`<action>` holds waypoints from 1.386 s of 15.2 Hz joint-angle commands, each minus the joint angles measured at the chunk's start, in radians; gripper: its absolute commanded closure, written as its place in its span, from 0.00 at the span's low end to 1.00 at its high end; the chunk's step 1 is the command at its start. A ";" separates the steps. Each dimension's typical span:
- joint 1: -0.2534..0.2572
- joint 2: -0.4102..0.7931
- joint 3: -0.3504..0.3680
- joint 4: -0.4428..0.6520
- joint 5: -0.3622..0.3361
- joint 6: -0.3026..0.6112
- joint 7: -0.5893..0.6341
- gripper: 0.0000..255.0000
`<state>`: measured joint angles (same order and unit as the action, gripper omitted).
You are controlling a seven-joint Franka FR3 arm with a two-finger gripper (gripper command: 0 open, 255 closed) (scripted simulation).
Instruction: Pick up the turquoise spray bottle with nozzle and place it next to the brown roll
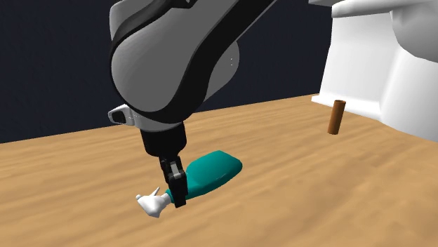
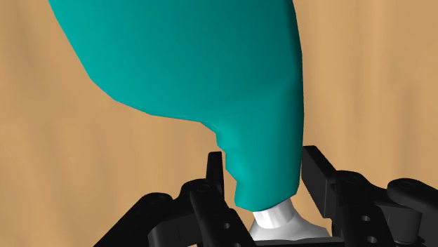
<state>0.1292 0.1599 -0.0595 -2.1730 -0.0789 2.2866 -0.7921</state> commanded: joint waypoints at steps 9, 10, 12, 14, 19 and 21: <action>0.000 -0.017 0.000 0.008 0.000 -0.025 -0.001 1.00; 0.000 -0.025 0.000 0.013 0.001 -0.037 -0.002 1.00; 0.001 -0.040 0.000 0.022 0.001 -0.062 -0.004 1.00; 0.001 -0.055 0.000 0.032 0.001 -0.087 -0.005 1.00; 0.002 -0.089 0.001 0.062 0.002 -0.151 -0.008 1.00; 0.002 -0.101 0.001 0.075 0.003 -0.176 -0.010 1.00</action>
<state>0.1308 0.0637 -0.0587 -2.1052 -0.0765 2.1232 -0.8015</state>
